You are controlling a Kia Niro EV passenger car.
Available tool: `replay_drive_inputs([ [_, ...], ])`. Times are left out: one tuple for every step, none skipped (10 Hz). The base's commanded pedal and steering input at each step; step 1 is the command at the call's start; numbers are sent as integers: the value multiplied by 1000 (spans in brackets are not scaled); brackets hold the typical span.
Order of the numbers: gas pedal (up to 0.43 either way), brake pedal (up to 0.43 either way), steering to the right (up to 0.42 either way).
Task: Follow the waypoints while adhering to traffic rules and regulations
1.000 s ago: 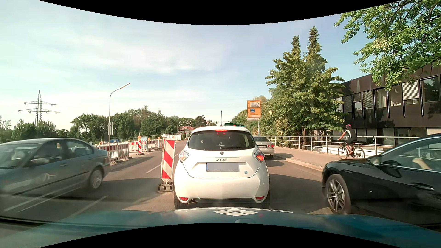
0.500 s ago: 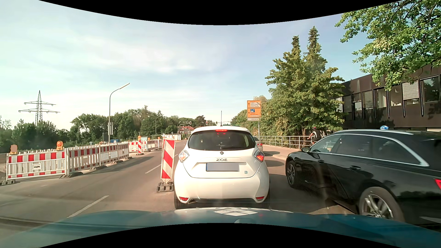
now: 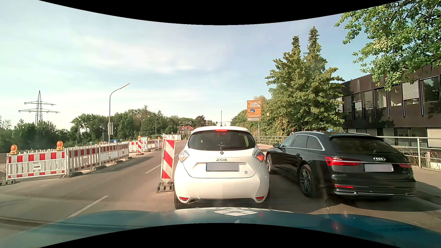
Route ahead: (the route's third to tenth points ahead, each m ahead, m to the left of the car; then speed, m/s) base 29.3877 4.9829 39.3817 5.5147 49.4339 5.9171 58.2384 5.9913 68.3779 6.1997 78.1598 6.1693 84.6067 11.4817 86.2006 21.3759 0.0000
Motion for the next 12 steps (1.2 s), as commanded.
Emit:
replay_drive_inputs([
  [0,274,-15],
  [0,274,-15],
  [0,274,-15],
  [0,274,-15],
  [0,274,-15],
  [0,274,-15],
  [0,274,-15],
  [0,274,-15],
  [0,274,-15],
  [0,274,-15],
  [0,274,-15],
  [0,274,-15],
])
